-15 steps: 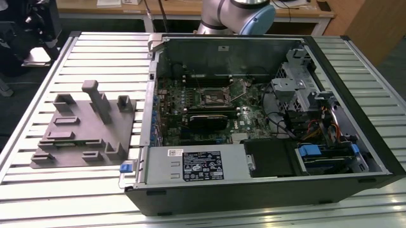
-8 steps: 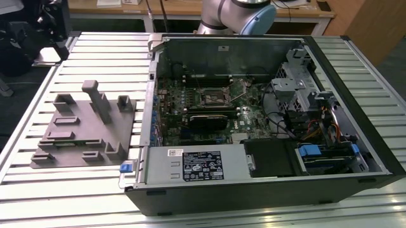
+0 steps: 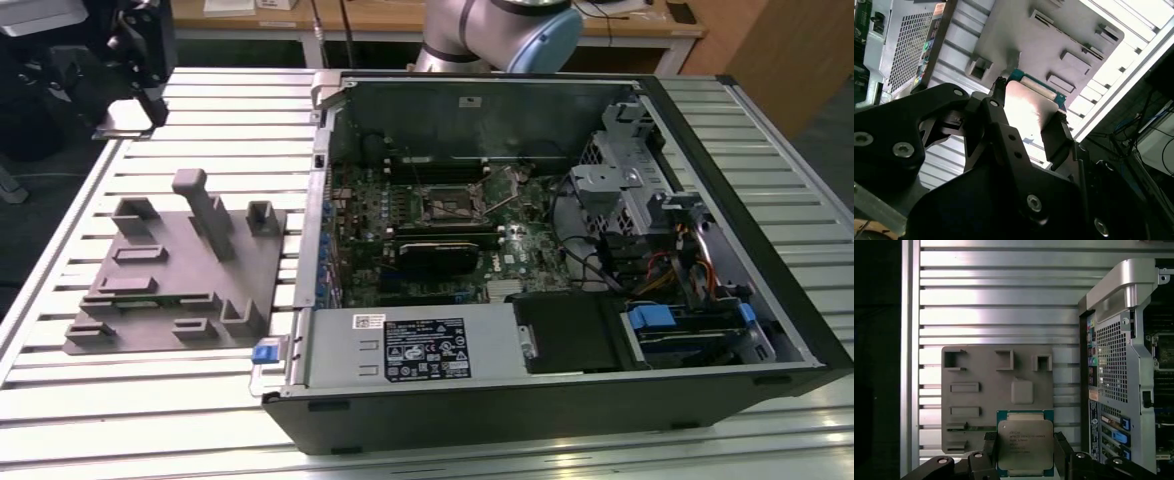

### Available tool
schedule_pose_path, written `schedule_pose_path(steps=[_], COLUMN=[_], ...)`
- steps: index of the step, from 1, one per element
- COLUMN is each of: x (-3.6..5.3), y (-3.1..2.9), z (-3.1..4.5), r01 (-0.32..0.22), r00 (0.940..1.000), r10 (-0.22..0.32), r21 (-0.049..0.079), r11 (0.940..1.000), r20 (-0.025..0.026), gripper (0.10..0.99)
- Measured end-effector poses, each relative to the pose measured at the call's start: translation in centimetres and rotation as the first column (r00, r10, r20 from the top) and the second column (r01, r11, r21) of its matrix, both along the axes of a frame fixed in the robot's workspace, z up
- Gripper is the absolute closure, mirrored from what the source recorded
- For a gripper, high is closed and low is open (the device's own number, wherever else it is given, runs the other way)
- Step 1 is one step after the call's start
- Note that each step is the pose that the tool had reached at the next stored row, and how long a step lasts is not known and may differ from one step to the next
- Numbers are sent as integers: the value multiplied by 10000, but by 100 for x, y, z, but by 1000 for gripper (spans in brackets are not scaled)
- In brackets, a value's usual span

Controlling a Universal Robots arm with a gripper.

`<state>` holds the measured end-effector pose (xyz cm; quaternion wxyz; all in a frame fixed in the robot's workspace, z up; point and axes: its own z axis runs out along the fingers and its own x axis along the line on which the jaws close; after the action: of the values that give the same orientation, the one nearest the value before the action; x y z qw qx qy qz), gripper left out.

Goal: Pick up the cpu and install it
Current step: 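Pick up the cpu and move it towards the insertion slot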

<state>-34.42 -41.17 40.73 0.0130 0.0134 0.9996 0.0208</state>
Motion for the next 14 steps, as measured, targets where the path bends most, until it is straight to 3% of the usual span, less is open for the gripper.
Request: schedule_pose_path(steps=[14], x=[415], y=[0], z=[0], r01=[0], r00=[10000], r10=[0], r21=[0], r11=[10000], r20=[0], gripper=[549])
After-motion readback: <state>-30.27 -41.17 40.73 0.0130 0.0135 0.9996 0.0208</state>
